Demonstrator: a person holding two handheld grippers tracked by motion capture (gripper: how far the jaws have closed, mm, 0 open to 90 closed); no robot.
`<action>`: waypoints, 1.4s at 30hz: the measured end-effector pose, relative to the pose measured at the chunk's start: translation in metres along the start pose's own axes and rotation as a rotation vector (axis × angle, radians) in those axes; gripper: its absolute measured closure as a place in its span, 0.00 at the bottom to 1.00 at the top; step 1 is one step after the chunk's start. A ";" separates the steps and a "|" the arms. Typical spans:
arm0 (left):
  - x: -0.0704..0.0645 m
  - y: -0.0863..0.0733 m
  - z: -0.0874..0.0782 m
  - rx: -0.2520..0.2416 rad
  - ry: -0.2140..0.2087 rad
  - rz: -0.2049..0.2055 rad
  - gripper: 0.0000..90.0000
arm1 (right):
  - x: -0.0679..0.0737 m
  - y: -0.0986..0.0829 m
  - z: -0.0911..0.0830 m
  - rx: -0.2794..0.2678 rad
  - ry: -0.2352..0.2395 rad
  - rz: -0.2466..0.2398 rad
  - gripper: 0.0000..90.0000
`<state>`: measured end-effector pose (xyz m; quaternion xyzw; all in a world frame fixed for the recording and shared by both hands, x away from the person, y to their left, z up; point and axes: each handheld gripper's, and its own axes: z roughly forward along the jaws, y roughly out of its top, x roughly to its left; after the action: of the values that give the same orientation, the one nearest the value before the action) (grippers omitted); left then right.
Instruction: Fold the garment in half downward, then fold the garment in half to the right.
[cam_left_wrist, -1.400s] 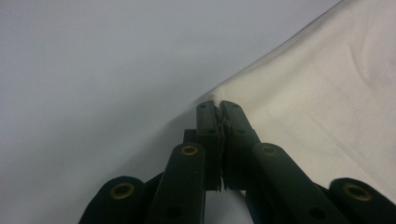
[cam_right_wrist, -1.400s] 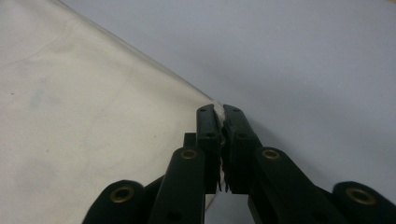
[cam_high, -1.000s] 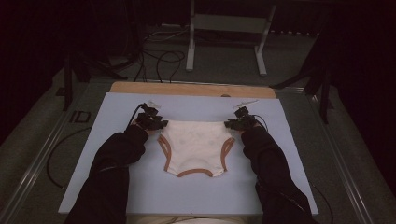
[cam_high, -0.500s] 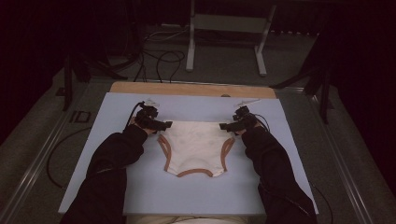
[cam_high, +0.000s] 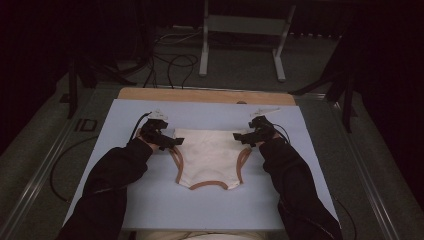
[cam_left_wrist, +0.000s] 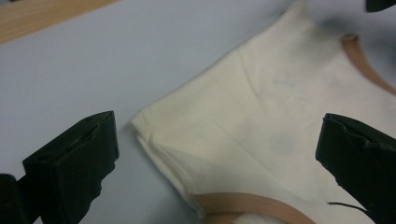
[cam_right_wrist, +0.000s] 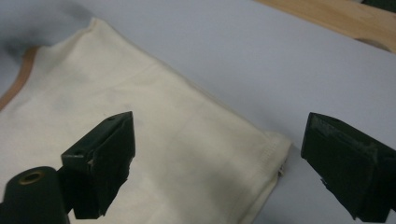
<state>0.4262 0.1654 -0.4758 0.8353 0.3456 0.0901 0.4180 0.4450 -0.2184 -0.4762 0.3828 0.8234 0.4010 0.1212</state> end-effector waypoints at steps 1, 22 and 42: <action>-0.002 -0.002 -0.005 -0.007 -0.011 0.008 0.00 | 0.002 0.001 -0.001 -0.004 0.008 0.000 0.11; -0.019 -0.013 -0.040 -0.088 -0.041 0.102 0.00 | 0.028 0.015 -0.001 -0.004 0.094 -0.068 0.11; -0.051 -0.024 -0.058 -0.093 -0.104 0.223 0.00 | 0.055 0.037 0.000 -0.006 0.172 -0.137 0.13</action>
<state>0.3509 0.1788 -0.4498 0.8517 0.2240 0.1087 0.4611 0.4276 -0.1638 -0.4422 0.2895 0.8537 0.4257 0.0784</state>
